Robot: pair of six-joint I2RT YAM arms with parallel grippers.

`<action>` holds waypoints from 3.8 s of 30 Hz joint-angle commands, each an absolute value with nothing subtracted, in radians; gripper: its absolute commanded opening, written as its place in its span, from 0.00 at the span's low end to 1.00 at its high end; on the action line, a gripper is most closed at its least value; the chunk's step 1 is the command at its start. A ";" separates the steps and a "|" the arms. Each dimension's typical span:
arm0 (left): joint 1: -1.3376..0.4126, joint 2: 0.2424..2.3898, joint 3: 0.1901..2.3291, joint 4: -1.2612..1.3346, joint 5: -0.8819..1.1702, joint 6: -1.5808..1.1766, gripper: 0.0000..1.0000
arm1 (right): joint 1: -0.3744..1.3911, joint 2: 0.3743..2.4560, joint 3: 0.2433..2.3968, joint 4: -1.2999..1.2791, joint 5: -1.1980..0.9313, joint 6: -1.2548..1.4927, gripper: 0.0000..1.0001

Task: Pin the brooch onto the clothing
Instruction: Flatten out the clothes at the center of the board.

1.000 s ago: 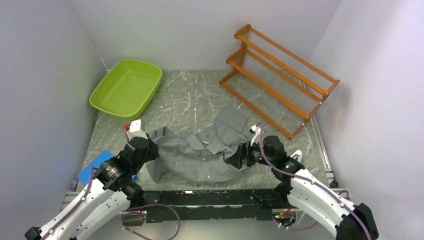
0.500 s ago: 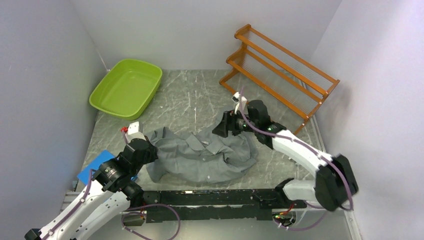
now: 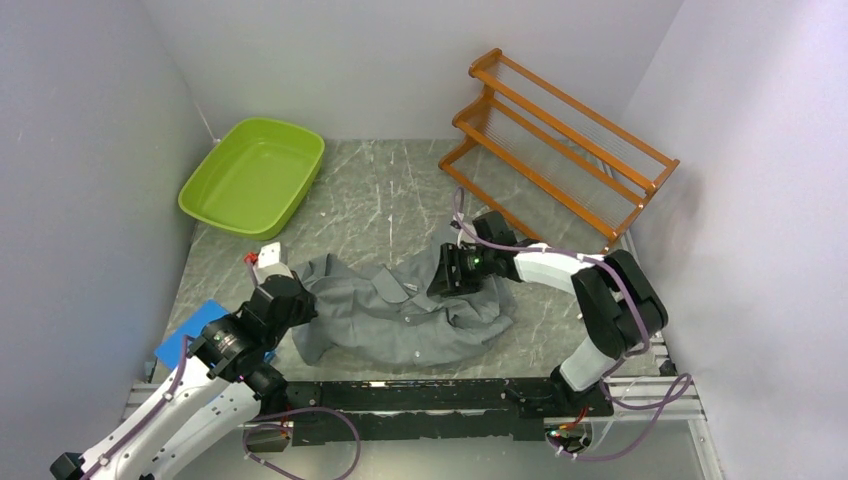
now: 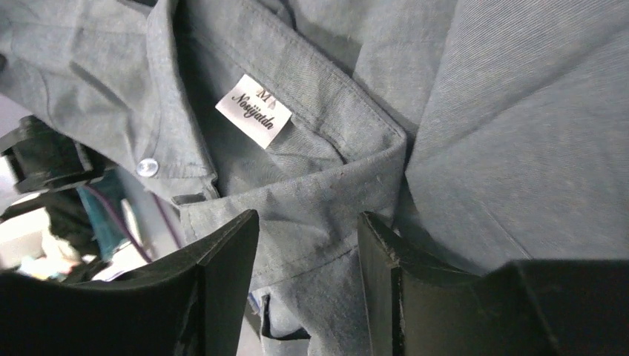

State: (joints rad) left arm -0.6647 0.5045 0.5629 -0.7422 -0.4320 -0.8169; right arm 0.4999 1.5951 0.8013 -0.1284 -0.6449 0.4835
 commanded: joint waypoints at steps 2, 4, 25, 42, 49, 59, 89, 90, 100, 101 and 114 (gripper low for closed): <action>-0.667 0.545 0.588 -0.705 -0.450 -0.811 0.03 | 0.503 1.644 0.768 0.099 -0.844 0.606 0.51; -0.667 0.561 0.598 -0.710 -0.449 -0.806 0.03 | 0.503 1.645 0.766 0.182 -0.882 0.651 0.34; -0.667 0.523 0.640 -0.736 -0.451 -0.759 0.03 | 0.483 1.358 0.861 -0.126 -0.701 0.456 0.53; -0.667 0.558 0.595 -0.683 -0.389 -0.793 0.03 | 0.492 1.487 0.678 -0.063 -0.786 0.457 0.73; -0.667 0.576 0.566 -0.620 -0.361 -0.787 0.03 | 0.499 1.523 0.617 0.148 -0.860 0.583 0.76; -0.667 0.574 0.570 -0.651 -0.357 -0.805 0.03 | 0.562 1.708 0.694 0.368 -0.894 0.742 0.66; -0.667 0.527 0.551 -0.574 -0.279 -0.742 0.03 | 0.588 0.997 0.675 0.006 -0.501 0.312 0.00; -0.667 0.517 0.549 -0.568 -0.276 -0.737 0.03 | 0.595 0.971 0.639 0.019 -0.519 0.322 0.00; -0.667 0.397 0.613 -0.729 -0.419 -0.765 0.03 | 0.848 0.858 0.329 0.215 -0.512 0.434 0.13; -0.667 0.388 0.619 -0.749 -0.434 -0.774 0.03 | 0.881 0.862 0.329 0.210 -0.495 0.416 0.21; -0.667 0.369 0.632 -0.838 -0.492 -0.824 0.03 | 0.759 0.819 0.520 0.070 -0.435 0.340 0.97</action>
